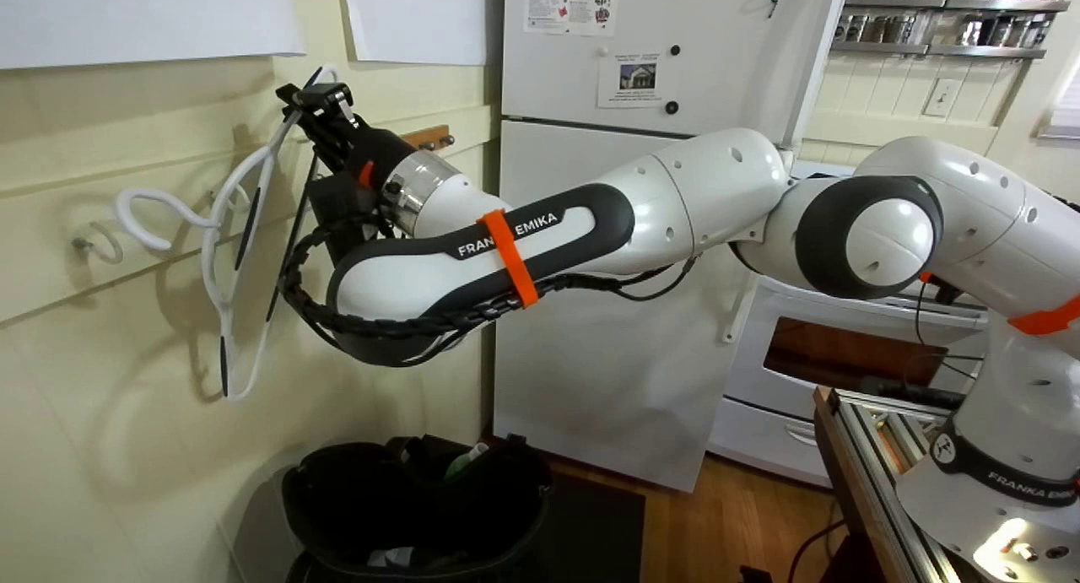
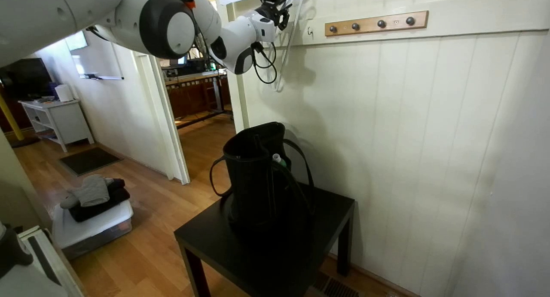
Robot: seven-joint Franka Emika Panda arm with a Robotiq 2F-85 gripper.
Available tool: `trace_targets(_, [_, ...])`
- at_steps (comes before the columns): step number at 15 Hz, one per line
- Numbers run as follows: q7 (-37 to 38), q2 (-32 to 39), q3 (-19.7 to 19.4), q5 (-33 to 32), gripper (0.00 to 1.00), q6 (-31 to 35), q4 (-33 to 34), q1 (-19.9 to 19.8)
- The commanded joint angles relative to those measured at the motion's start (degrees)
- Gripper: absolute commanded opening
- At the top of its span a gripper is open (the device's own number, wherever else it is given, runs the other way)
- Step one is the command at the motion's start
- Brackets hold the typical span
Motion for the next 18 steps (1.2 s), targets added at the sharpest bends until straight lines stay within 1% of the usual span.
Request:
trace_targets(1, [-4.66, 1.69, 1.42, 4.09, 0.06, 2.99, 3.79, 1.94])
trace_targets(8, [-12.92, 2.67, 2.47, 10.59, 0.06, 2.74, 8.12, 3.96])
trace_targets(12, [-18.03, 3.84, 1.95, 14.13, 0.06, 2.26, 11.08, 5.05])
trace_targets(18, [-23.91, 5.60, 2.00, 17.33, 0.06, 0.86, 14.98, 6.58])
